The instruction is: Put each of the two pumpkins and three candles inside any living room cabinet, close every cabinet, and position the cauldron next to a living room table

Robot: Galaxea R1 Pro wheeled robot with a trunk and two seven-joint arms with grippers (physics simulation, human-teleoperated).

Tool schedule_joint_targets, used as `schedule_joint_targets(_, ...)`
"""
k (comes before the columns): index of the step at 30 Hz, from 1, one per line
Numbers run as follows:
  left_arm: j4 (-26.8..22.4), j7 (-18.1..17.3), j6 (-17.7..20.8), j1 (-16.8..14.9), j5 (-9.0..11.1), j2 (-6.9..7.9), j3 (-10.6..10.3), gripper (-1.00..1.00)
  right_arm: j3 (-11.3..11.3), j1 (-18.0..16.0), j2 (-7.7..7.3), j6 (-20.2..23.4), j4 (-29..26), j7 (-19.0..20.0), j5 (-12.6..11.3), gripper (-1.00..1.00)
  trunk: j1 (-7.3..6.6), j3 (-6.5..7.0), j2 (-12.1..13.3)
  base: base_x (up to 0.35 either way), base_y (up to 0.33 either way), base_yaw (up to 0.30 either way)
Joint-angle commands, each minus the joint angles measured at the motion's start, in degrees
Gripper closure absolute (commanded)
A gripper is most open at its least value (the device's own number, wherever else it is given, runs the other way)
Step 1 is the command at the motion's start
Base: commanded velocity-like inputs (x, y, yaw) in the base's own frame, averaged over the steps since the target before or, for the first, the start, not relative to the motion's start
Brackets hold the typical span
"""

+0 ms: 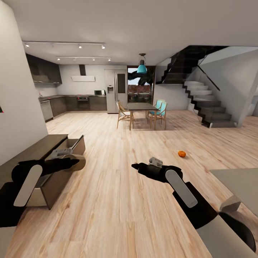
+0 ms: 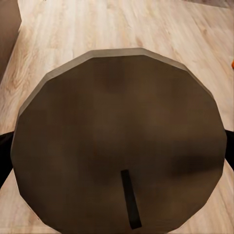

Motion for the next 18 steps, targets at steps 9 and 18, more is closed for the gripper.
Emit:
schedule_joint_targets(9, -0.05, 0.59, 0.17, -0.06, 0.68, 0.03, -0.05, 1.00, 0.17, -0.07, -0.05, -0.13, -0.08, -0.92, -0.42, -1.00, 0.03, -0.07, -0.03, 0.335, 0.000, 0.000)
schedule_joint_targets(18, -0.05, 0.59, 0.17, -0.06, 0.68, 0.03, -0.05, 1.00, 0.18, -0.07, -0.05, -0.20, -0.08, -0.61, -0.49, -1.00, 0.03, -0.07, -0.03, 0.335, 0.000, 0.000)
